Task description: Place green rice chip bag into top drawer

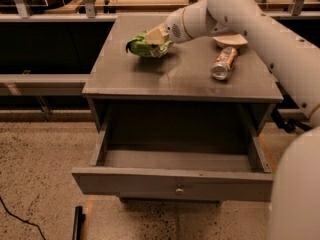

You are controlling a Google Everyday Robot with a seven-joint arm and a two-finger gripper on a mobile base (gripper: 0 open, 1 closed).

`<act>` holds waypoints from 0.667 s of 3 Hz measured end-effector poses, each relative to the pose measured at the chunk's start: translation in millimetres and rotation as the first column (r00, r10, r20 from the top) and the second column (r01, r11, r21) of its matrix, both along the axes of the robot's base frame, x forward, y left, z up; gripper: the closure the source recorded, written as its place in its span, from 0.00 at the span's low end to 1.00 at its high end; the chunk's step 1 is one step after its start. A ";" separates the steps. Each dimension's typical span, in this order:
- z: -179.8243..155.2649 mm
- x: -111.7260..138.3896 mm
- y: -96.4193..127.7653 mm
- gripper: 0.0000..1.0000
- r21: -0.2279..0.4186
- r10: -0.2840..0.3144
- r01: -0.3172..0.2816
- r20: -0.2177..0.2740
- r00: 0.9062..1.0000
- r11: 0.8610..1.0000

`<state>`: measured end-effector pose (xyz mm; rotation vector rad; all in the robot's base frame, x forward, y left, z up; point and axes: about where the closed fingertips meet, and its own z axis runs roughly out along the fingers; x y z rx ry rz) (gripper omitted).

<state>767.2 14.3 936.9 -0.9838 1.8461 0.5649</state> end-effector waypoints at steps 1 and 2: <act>-17.0 -19.0 9.7 1.00 -0.023 0.015 -0.017 -0.050 0.999 1.000; -17.0 -19.0 9.8 1.00 -0.023 0.016 -0.017 -0.050 0.999 1.000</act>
Offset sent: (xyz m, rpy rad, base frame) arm -0.0208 0.0092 -0.0125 -0.0212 0.0473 0.0140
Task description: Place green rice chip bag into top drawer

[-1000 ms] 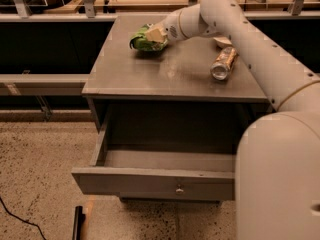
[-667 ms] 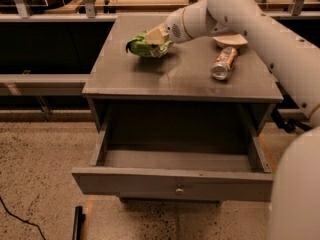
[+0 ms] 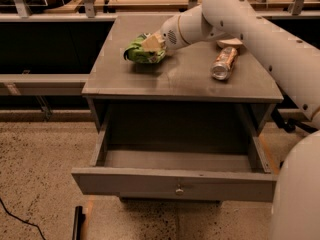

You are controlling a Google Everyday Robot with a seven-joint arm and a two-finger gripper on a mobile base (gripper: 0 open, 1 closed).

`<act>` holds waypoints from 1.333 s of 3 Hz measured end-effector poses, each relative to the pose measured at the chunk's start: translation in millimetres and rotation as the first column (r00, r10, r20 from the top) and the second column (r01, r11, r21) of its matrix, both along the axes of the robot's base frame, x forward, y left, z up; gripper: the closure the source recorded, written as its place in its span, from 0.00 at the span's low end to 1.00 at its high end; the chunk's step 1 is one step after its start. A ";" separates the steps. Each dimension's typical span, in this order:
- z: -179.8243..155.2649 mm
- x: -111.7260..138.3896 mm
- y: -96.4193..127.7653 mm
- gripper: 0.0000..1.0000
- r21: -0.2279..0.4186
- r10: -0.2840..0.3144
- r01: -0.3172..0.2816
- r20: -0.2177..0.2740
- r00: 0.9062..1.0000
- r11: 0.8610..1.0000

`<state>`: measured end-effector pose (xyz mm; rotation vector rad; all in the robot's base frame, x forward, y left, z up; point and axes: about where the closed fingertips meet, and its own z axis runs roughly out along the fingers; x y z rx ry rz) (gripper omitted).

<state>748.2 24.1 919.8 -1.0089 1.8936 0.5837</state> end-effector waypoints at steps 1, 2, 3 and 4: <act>-0.1 -7.9 2.4 1.00 0.005 -0.003 0.003 -0.018 1.000 1.000; 6.7 -38.5 3.6 1.00 0.007 -0.034 0.034 -0.053 0.998 0.999; 34.1 -90.8 3.2 1.00 0.021 -0.118 0.120 -0.078 0.990 0.993; 55.0 -150.8 3.5 1.00 0.027 -0.218 0.222 -0.104 0.970 0.975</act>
Offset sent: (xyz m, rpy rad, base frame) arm -0.1166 0.0006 0.0275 0.0132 0.1340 -0.1211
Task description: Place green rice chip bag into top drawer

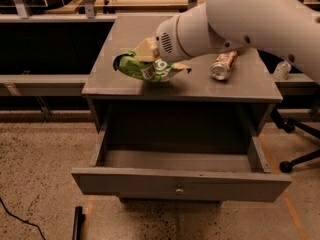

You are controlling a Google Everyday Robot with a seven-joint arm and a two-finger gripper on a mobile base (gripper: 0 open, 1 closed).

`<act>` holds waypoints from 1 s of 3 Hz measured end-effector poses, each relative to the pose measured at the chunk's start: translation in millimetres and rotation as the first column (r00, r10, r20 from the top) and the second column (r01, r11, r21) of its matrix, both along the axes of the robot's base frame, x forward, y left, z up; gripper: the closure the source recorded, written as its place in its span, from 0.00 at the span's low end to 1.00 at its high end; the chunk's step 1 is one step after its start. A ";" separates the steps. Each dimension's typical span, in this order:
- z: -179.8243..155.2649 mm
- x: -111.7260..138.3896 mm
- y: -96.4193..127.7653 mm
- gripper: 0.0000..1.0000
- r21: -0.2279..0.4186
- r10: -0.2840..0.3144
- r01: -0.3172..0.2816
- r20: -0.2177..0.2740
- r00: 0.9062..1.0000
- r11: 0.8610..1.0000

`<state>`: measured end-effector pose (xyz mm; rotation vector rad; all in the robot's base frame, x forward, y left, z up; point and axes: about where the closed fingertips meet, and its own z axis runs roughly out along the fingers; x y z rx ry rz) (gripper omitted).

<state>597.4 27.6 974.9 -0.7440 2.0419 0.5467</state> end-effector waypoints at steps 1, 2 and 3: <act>7.3 -56.1 5.3 1.00 0.029 -0.086 0.088 -0.053 0.995 0.996; -13.2 -115.6 8.1 1.00 0.088 -0.194 0.214 -0.193 0.962 0.973; -32.6 -133.8 5.6 1.00 0.112 -0.229 0.265 -0.263 0.937 0.958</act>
Offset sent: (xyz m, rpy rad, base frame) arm -0.1673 0.0122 -0.0335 0.1639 0.3068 -0.3064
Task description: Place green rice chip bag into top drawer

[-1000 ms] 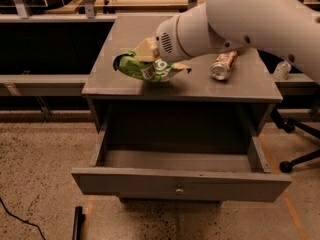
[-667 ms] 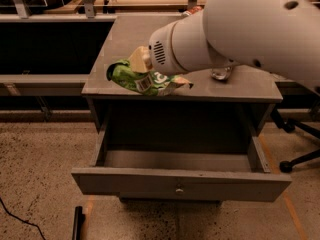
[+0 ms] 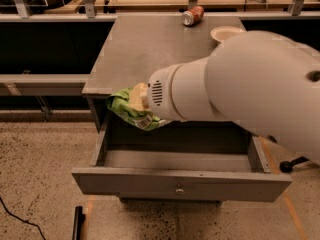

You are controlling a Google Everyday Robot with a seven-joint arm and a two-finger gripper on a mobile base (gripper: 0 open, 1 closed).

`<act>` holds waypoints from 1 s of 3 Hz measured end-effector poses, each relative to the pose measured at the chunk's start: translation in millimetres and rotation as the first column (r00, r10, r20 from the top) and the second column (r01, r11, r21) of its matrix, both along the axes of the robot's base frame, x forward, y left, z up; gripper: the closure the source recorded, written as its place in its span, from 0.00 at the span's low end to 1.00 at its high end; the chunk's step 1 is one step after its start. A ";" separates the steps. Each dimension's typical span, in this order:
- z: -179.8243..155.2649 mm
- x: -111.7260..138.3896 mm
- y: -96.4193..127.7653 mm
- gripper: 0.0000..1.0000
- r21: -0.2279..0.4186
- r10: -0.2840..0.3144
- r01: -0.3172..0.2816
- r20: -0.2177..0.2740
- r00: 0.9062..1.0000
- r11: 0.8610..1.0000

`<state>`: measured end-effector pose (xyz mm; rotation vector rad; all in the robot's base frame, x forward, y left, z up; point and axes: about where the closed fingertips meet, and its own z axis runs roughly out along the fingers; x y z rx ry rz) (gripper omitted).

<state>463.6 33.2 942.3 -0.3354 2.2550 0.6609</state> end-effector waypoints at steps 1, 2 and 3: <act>-30.5 3.8 -4.5 1.00 0.024 -0.009 0.010 -0.048 0.999 1.000; -68.3 10.8 -11.9 0.82 0.030 -0.031 0.034 -0.106 0.994 0.999; -95.5 23.0 -19.3 0.58 0.031 -0.046 0.051 -0.140 0.989 0.998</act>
Offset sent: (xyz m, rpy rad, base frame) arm 0.0202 -0.0242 -0.1170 0.0420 0.1810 -0.0719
